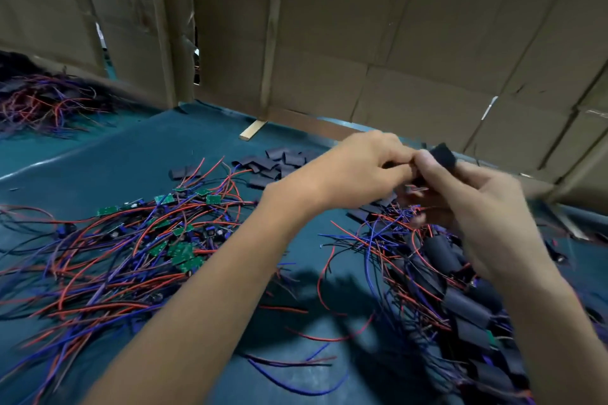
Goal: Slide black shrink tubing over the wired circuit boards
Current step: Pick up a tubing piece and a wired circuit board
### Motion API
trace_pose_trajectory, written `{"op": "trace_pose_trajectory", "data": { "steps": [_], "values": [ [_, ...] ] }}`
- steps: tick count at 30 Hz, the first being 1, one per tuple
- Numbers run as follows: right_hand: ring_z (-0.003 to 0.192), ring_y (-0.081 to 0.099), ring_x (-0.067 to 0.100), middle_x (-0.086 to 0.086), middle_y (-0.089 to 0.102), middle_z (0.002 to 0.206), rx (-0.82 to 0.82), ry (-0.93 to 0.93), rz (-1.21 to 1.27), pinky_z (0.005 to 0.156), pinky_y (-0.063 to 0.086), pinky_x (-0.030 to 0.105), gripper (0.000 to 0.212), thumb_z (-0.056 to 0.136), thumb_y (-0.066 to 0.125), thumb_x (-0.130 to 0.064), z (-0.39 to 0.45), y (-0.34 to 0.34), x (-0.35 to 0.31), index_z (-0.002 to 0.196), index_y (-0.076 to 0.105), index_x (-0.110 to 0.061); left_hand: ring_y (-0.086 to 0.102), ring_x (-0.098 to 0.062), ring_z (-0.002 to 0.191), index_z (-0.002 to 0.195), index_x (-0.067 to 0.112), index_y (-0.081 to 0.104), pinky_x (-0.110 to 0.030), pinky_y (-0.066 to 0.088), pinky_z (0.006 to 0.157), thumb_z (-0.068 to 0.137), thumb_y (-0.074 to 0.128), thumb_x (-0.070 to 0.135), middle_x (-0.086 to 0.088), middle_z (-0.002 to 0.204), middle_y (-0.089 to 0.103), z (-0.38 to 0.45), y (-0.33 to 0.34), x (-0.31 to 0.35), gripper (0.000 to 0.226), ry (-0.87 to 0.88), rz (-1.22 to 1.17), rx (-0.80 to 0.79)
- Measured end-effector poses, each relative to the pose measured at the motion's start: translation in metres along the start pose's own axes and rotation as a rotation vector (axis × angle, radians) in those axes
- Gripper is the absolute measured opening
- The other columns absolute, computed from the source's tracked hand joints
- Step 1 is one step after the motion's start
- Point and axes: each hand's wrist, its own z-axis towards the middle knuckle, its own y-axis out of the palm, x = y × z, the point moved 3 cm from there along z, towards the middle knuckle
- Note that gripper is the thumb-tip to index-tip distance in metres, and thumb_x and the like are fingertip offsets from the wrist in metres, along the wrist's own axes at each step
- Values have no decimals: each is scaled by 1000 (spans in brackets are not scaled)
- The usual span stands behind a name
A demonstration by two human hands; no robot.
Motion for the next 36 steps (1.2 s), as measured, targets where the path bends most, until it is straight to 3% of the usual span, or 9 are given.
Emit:
{"op": "trace_pose_trajectory", "data": {
  "steps": [4, 8, 11, 14, 17, 21, 26, 31, 36],
  "values": [
    [71, 68, 22, 19, 76, 89, -7, 14, 72, 51, 54, 23, 34, 78, 79, -31, 0, -12, -8, 96, 78, -3, 51, -13, 68, 91, 2, 71, -32, 43, 75, 102, 56, 15, -14, 93, 59, 2, 8, 9, 23, 1, 103, -44],
    [62, 66, 21, 15, 75, 78, 95, 32, -40, 49, 55, 30, 15, 95, 64, -14, 3, -14, -2, 89, 73, -3, 55, -12, 82, 123, 18, 71, -29, 43, 78, 103, 56, 31, -3, 93, 64, 2, -4, 5, 28, -3, 183, -142],
    [62, 67, 25, 19, 76, 83, 155, 49, -23, 47, 55, 33, 19, 94, 56, -11, 6, -17, -2, 84, 69, -3, 59, -11, 105, 145, 26, 53, -22, 40, 88, 98, 59, 44, 3, 126, 67, -8, -34, -44, 51, -327, 331, -178],
    [68, 71, 30, 16, 77, 83, 170, 28, -21, 54, 55, 35, 19, 89, 55, -14, 8, -25, -3, 78, 68, -7, 63, -31, 112, 110, 16, 68, -41, 52, 99, 87, 74, 39, -9, 121, 68, -40, -57, -119, 33, -792, 620, -316],
    [68, 72, 29, 15, 77, 82, 180, 21, -18, 55, 56, 36, 17, 84, 54, -17, 9, -32, -5, 78, 66, -8, 65, -35, 105, 74, 22, 63, -51, 55, 95, 68, 90, 40, -5, 98, 65, -69, -60, -161, 32, -1034, 603, -470],
    [65, 70, 27, 16, 76, 83, 193, 44, -28, 49, 54, 32, 16, 90, 54, -11, 9, -34, -7, 79, 65, -8, 69, -30, 100, 95, 22, 79, -47, 56, 94, 64, 93, 29, -4, 97, 75, -72, -59, -177, 35, -1064, 458, -329],
    [61, 67, 23, 15, 76, 83, 158, 68, -68, 52, 53, 34, 20, 93, 51, -7, 8, -28, -4, 80, 66, -7, 52, -30, 130, 142, 33, 51, -40, 48, 104, 71, 88, 25, -4, 148, 49, -61, -37, -176, 80, -982, 519, -397],
    [60, 67, 23, 15, 76, 82, 101, 94, -91, 46, 54, 32, 21, 91, 49, -4, 8, -18, -1, 80, 67, -6, 63, -36, 115, 115, 4, 67, -44, 52, 99, 77, 83, 11, -16, 122, 67, -59, -37, -174, 42, -1007, 565, -410],
    [59, 67, 22, 14, 77, 81, 80, 123, -107, 48, 56, 32, 20, 92, 52, -4, 7, -14, 1, 81, 68, -9, 63, -35, 112, 113, 6, 67, -45, 51, 100, 83, 77, 12, -12, 117, 68, -61, -40, -170, 32, -1004, 520, -381]
  ]
}}
